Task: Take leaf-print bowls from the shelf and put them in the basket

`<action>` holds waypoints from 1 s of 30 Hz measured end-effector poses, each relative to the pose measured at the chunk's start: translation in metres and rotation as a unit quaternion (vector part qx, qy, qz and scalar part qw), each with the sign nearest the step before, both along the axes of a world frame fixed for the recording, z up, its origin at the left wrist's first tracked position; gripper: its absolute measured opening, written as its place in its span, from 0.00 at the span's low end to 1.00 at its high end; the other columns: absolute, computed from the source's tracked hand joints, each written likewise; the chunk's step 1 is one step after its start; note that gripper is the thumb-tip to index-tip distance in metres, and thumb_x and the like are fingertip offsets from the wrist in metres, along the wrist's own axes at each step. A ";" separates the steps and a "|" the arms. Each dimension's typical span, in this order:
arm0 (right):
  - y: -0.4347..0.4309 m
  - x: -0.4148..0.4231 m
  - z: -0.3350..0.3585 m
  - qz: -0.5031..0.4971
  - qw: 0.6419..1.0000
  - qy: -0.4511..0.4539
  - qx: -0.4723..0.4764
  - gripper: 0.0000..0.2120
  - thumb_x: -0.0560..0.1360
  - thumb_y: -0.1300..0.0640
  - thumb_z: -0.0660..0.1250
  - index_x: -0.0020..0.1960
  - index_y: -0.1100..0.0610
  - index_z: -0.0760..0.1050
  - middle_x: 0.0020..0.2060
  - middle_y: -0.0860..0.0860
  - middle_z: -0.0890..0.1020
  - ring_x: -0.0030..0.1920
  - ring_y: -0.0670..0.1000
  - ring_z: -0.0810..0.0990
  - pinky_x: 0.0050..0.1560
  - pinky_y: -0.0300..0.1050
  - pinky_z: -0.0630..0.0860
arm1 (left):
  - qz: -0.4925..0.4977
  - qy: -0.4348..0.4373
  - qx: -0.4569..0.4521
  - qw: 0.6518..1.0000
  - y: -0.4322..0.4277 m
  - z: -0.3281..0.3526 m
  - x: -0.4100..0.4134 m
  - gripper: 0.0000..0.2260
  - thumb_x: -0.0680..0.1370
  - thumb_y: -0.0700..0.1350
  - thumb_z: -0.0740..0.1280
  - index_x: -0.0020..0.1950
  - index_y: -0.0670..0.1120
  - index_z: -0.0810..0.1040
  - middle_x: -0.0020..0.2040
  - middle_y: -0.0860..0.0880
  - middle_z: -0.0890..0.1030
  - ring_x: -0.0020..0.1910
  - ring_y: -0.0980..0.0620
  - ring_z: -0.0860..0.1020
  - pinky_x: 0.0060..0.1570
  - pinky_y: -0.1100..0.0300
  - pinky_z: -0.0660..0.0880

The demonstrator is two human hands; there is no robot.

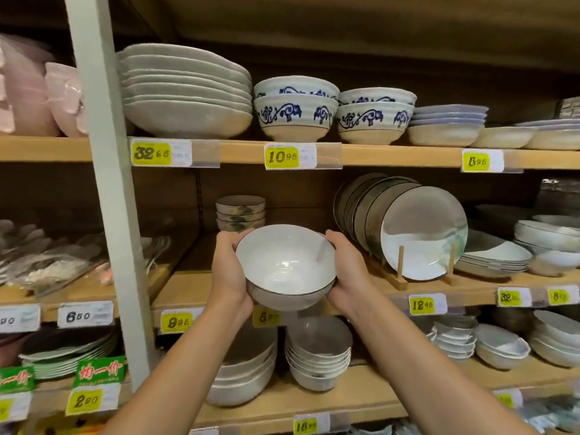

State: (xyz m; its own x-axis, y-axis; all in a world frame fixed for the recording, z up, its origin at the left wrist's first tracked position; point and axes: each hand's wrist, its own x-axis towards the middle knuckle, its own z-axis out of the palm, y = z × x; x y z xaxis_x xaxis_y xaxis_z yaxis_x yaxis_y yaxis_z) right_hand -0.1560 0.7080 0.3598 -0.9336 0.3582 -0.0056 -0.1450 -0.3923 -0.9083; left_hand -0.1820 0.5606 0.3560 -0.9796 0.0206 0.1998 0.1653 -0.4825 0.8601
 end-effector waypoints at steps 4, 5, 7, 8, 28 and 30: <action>0.009 -0.044 0.012 0.010 1.000 0.000 0.001 0.08 0.77 0.56 0.62 0.47 0.58 0.79 0.44 0.55 0.85 0.46 0.57 0.84 0.47 0.52 0.80 | -0.008 -0.034 0.021 0.999 0.008 0.007 -0.047 0.14 0.75 0.47 0.58 0.35 0.48 0.79 0.36 0.51 0.85 0.36 0.50 0.83 0.32 0.58 0.77; 0.012 -0.055 0.014 0.015 1.000 0.000 0.005 0.06 0.76 0.59 0.62 0.44 0.58 0.77 0.42 0.55 0.84 0.44 0.57 0.83 0.45 0.51 0.79 | -0.010 -0.041 0.022 0.999 0.010 0.007 -0.058 0.12 0.74 0.47 0.58 0.35 0.48 0.77 0.35 0.50 0.84 0.36 0.49 0.82 0.34 0.57 0.76; 0.018 -0.075 0.015 0.022 1.000 -0.005 0.011 0.04 0.73 0.63 0.62 0.43 0.58 0.75 0.40 0.56 0.81 0.43 0.58 0.82 0.45 0.52 0.78 | -0.015 -0.045 0.022 0.999 0.015 0.008 -0.078 0.11 0.75 0.47 0.58 0.34 0.48 0.75 0.33 0.49 0.83 0.37 0.49 0.81 0.37 0.56 0.76; 0.020 -0.083 0.015 0.023 1.000 -0.009 0.011 0.04 0.73 0.64 0.61 0.43 0.58 0.74 0.40 0.56 0.81 0.44 0.58 0.82 0.47 0.53 0.78 | -0.020 -0.046 0.024 0.998 0.017 0.007 -0.087 0.13 0.76 0.48 0.58 0.35 0.48 0.76 0.35 0.48 0.83 0.37 0.48 0.82 0.38 0.56 0.77; 0.037 -0.141 -0.006 0.095 0.991 -0.089 -0.032 0.08 0.80 0.56 0.59 0.57 0.53 0.74 0.49 0.55 0.81 0.49 0.55 0.81 0.49 0.54 0.79 | 0.126 -0.239 0.020 0.963 0.031 -0.003 -0.138 0.08 0.74 0.38 0.57 0.48 0.42 0.74 0.48 0.41 0.78 0.46 0.41 0.79 0.39 0.48 0.78; 0.052 -0.149 -0.004 0.139 0.986 -0.096 0.010 0.10 0.79 0.54 0.60 0.58 0.53 0.76 0.53 0.55 0.81 0.52 0.57 0.79 0.58 0.59 0.74 | 0.081 -0.266 0.041 0.960 0.016 0.004 -0.145 0.12 0.76 0.41 0.55 0.55 0.39 0.74 0.53 0.38 0.79 0.49 0.37 0.79 0.39 0.43 0.78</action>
State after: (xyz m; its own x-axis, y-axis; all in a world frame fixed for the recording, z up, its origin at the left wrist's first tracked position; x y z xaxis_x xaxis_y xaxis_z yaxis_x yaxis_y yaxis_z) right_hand -0.3053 0.7599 0.3562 -0.9780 0.0906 -0.1877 0.1412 -0.3744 -0.9164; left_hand -0.3272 0.5768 0.3598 -0.9328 -0.1346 -0.3343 -0.2076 -0.5578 0.8036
